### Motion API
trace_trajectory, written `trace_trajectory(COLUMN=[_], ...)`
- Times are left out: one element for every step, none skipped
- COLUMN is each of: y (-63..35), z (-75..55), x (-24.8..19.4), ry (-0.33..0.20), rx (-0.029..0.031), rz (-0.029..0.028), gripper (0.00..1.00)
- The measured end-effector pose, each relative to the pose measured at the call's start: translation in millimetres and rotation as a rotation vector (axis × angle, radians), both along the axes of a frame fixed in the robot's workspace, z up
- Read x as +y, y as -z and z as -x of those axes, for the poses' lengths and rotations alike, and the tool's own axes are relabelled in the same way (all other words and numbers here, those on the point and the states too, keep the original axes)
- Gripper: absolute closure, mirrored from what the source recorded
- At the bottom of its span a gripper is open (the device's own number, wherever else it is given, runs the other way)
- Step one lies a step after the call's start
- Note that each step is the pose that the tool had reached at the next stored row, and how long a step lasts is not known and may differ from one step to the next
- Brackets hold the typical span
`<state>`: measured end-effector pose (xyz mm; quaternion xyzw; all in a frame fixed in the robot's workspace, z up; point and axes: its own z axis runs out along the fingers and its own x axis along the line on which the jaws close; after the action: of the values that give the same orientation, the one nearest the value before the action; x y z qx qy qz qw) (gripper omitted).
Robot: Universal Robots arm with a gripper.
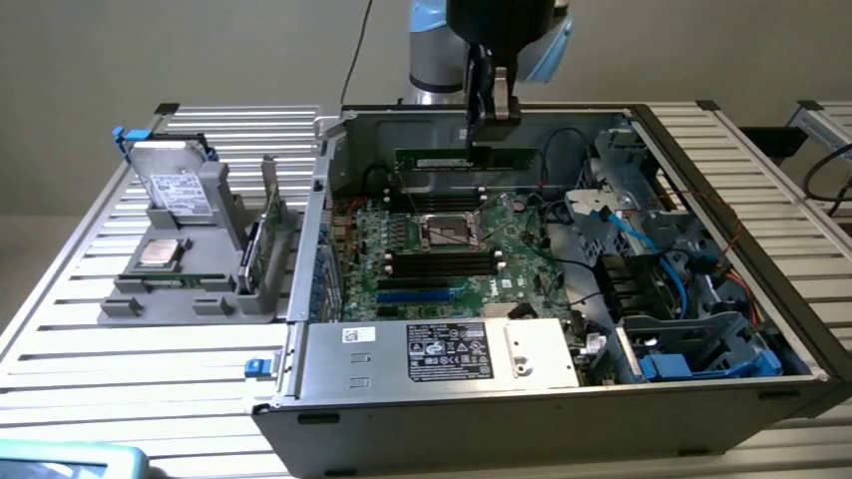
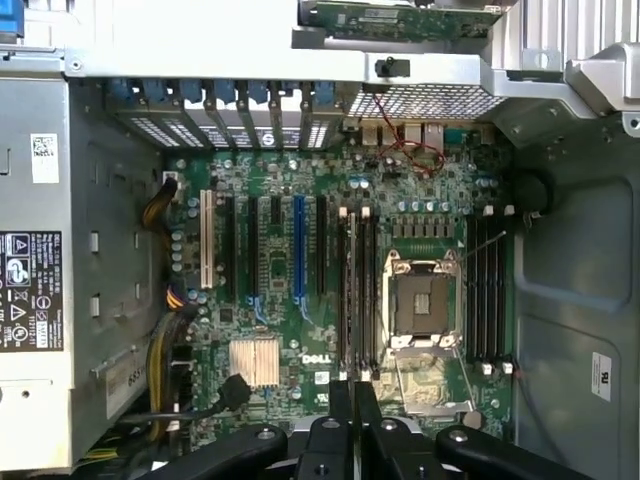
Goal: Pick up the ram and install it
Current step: 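Pick up the ram and move it above insertion slot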
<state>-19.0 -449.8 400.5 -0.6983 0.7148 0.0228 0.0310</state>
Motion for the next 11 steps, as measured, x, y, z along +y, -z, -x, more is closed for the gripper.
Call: trace_trajectory(y=[0.8, 1.6, 2.6, 3.7, 5.0, 6.6, 8.5, 10.3, 12.1, 13.8, 15.7], z=[0.0, 0.0, 0.0, 0.1, 0.1, 0.2, 0.2, 0.3, 0.7, 1.3, 2.3], x=[1.3, 2.6, 3.9, 5.5, 7.2, 9.1, 11.3, 13.0, 14.5, 15.8, 16.8], ry=[0.0, 0.0, 0.0, 0.0, 0.0, 0.0, 0.0, 0.0, 0.0, 0.0, 0.0], rx=[0.0001, 0.0, 0.0, 0.0, 0.0, 0.0001, 0.0001, 0.0, 0.0, 0.0, 0.0001], rz=[0.0073, 0.0139, 0.0196, 0.0241, 0.0273, 0.029, 0.0296, 0.0297, 0.03, 0.0304, 0.0309], gripper=[0.86, 0.86, 0.86, 0.86, 0.86, 0.86, 0.86, 0.86, 0.86, 0.86, 0.86])
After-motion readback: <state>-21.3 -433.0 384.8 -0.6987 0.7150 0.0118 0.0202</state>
